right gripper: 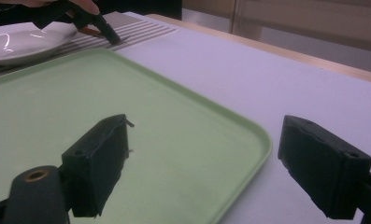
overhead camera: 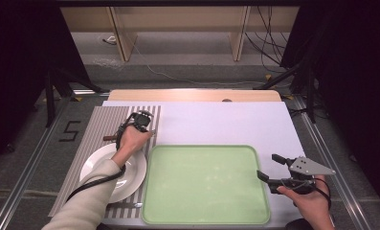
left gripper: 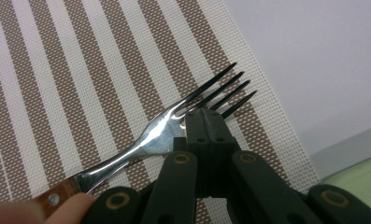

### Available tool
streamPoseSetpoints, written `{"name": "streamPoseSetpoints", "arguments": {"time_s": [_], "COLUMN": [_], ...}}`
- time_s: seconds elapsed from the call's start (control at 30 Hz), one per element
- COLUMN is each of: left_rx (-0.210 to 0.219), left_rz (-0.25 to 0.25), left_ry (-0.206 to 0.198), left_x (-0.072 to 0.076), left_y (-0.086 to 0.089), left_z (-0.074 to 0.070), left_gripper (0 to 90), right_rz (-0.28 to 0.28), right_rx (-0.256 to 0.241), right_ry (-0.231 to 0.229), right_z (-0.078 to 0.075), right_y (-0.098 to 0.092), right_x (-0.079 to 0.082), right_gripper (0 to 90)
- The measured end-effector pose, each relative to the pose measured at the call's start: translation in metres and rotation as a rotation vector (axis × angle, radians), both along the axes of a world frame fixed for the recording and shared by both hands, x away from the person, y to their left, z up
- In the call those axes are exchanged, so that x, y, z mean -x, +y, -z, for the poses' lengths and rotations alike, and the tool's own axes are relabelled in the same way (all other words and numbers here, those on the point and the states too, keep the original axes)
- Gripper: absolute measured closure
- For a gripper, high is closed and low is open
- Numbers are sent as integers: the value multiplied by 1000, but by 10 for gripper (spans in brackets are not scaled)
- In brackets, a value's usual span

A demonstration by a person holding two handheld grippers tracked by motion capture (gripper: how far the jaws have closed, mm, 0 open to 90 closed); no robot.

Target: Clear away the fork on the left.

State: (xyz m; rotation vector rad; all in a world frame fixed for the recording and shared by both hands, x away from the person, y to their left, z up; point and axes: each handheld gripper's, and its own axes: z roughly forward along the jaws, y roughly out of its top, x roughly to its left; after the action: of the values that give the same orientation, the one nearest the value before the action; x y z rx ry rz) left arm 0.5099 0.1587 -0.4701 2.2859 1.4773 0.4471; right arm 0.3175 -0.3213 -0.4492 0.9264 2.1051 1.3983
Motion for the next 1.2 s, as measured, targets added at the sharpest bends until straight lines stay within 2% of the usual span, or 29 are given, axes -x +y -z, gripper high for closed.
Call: {"name": "streamPoseSetpoints", "arguments": {"time_s": [0.03, 0.07, 0.1, 0.13, 0.17, 0.23, 0.27, 0.33, 0.37, 0.4, 0.43, 0.47, 0.5, 0.6, 0.73, 0.9, 1.0, 1.03, 1.2], "left_rx": [3, 10, 10, 1, -29, -75, -103, -143, -144, -144, -124, -124, -123, -140, -138, -147, -139, -124, -97], "left_rz": [15, 64, 64, 89, 145, 180, 196, 245, 276, 276, 318, 318, 352, 399, 415, 430, 433, 434, 425], "left_ry": [-7, -15, -15, -25, -37, -73, -75, -47, -28, -28, 17, 17, 42, 78, 89, 108, 119, 140, 168], "left_x": [1, 2, 2, 2, 1, -2, -4, -8, -9, -9, -12, -12, -14, -16, -20, -24, -26, -27, -28], "left_y": [1, 8, 8, 13, 26, 42, 50, 64, 70, 70, 78, 78, 83, 85, 85, 84, 84, 84, 84], "left_z": [-2, -11, -11, -16, -27, -35, -37, -39, -37, -37, -32, -32, -26, -17, -9, -5, -5, -6, -6], "left_gripper": [895, 882, 842, 842, 753, 688, 637, 568, 539, 511, 486, 466, 456, 423, 423, 469, 504, 527, 595], "right_rz": [0, 0, 0, 0, -1, -4, -3, -2, -2, -2, -1, -1, -2, -2, -1, -2, -2, -2, -6], "right_rx": [0, 0, 0, 0, 2, 5, 5, 4, 6, 6, 8, 8, 8, 8, 6, 6, 5, 4, 7], "right_ry": [0, 0, 1, 1, 2, 4, 4, 1, 2, 2, 8, 8, 9, 10, 10, 8, 7, 8, 11], "right_z": [0, 0, 0, 0, 0, 0, 0, 0, 0, 0, 1, 1, 1, 1, 1, 1, 1, 1, 1], "right_y": [0, 0, 0, 0, 0, 0, 0, 1, 1, 1, 1, 1, 2, 2, 1, 1, 1, 0, 1], "right_x": [0, 0, 0, 0, 0, 0, 0, -1, -1, -1, -1, -1, -1, -2, -2, -1, -1, -1, -1], "right_gripper": [172, 172, 173, 173, 172, 172, 172, 171, 171, 171, 171, 171, 171, 171, 171, 171, 171, 171, 170]}}
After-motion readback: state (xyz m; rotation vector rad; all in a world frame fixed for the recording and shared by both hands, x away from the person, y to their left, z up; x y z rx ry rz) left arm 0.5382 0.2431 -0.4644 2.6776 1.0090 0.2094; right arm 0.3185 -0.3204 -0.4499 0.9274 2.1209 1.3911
